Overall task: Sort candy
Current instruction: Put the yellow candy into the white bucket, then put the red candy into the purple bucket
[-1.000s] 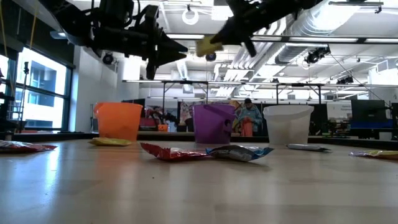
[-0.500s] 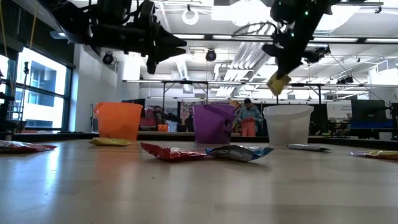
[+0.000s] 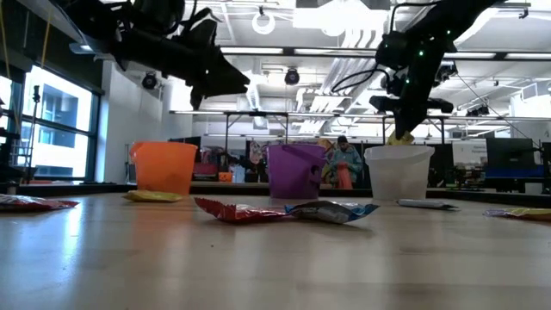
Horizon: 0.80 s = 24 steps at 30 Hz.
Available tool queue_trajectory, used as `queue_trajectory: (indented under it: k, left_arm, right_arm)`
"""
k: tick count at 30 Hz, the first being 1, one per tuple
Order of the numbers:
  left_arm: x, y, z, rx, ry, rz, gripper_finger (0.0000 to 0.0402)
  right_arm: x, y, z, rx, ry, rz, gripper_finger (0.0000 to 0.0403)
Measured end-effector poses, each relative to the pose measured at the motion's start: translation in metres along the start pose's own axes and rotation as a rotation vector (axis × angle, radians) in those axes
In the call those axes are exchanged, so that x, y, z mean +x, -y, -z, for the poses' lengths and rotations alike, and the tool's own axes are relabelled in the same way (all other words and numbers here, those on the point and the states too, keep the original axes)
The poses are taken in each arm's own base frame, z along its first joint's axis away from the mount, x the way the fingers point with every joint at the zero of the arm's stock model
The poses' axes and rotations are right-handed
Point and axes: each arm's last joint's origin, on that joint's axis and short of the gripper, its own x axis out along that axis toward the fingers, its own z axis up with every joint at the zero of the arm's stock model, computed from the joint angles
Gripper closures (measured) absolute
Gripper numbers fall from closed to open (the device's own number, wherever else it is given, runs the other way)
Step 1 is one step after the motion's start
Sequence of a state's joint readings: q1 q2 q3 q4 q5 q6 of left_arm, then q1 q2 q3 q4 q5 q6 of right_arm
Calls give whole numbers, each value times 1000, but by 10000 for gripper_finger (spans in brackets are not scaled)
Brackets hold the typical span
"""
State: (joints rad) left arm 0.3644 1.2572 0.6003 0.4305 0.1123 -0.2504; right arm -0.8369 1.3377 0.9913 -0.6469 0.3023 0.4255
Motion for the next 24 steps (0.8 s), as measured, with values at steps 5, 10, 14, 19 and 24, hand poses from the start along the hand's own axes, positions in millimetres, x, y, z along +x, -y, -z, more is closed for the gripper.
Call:
queue_trajectory:
  k: [5,10,14,19,24]
  left_arm:
    - [0,6,3,5,-17,17,305]
    - [1,9,4,7,-23,4,305]
    - [1,8,6,-1,-39,0,305]
    - [0,7,9,1,-80,-12,305]
    - [-9,10,6,32,-106,45,305]
  right_arm:
    - [10,1,0,14,-29,19,384]
    - [13,2,0,31,-39,26,377]
    - [9,1,-6,35,-25,20,340]
    - [-5,-2,-23,53,25,5,272]
    - [-28,-5,-41,9,32,-47,241]
